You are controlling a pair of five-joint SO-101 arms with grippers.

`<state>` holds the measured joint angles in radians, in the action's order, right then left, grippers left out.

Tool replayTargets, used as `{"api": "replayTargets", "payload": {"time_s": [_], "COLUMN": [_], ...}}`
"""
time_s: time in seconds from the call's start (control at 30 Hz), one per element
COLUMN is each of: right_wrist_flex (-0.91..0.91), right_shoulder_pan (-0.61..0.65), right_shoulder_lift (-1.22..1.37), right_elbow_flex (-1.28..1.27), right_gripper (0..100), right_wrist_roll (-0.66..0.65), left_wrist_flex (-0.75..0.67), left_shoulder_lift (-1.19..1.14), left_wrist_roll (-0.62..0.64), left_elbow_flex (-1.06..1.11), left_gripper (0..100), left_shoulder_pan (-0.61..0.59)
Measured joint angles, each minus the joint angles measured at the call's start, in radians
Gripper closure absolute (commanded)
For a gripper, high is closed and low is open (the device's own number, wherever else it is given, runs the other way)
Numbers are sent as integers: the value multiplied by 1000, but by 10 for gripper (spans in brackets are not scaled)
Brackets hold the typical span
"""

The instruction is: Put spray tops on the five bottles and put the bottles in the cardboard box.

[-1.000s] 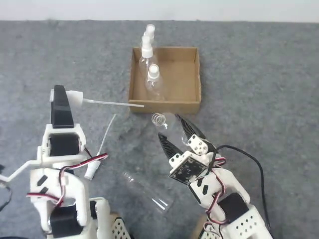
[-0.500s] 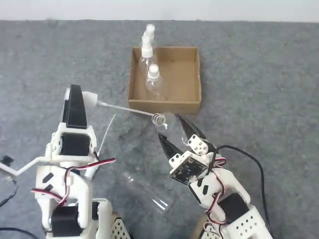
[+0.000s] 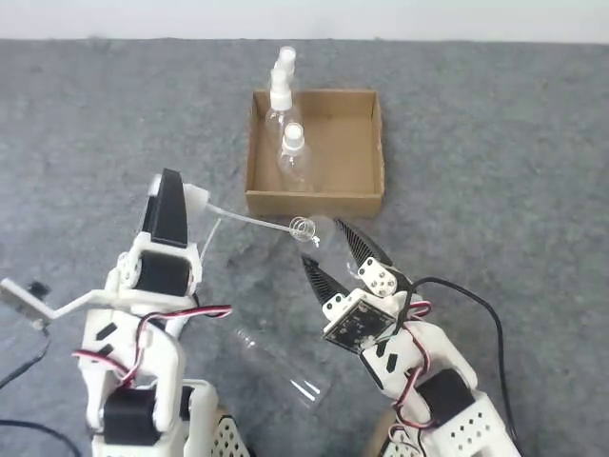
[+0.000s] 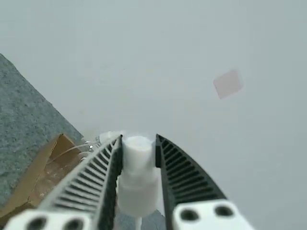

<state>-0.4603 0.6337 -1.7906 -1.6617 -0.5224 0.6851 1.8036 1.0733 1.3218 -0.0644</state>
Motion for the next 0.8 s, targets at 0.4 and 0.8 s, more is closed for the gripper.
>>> {"api": "replayTargets", "payload": {"time_s": [0.4,0.8], "right_wrist_flex": [-2,-9], "right_shoulder_pan": [81,87], "right_shoulder_lift": [0,2], "right_elbow_flex": [0,0], "right_gripper": [991,991], "right_wrist_roll": [0,-2], "left_wrist_flex": [0,-40], "left_shoulder_lift": [0,0], "left_wrist_roll": [-97,-150], "left_elbow_flex": [48,135], "left_gripper": [987,987], "left_shoulder_pan": [144,227]}}
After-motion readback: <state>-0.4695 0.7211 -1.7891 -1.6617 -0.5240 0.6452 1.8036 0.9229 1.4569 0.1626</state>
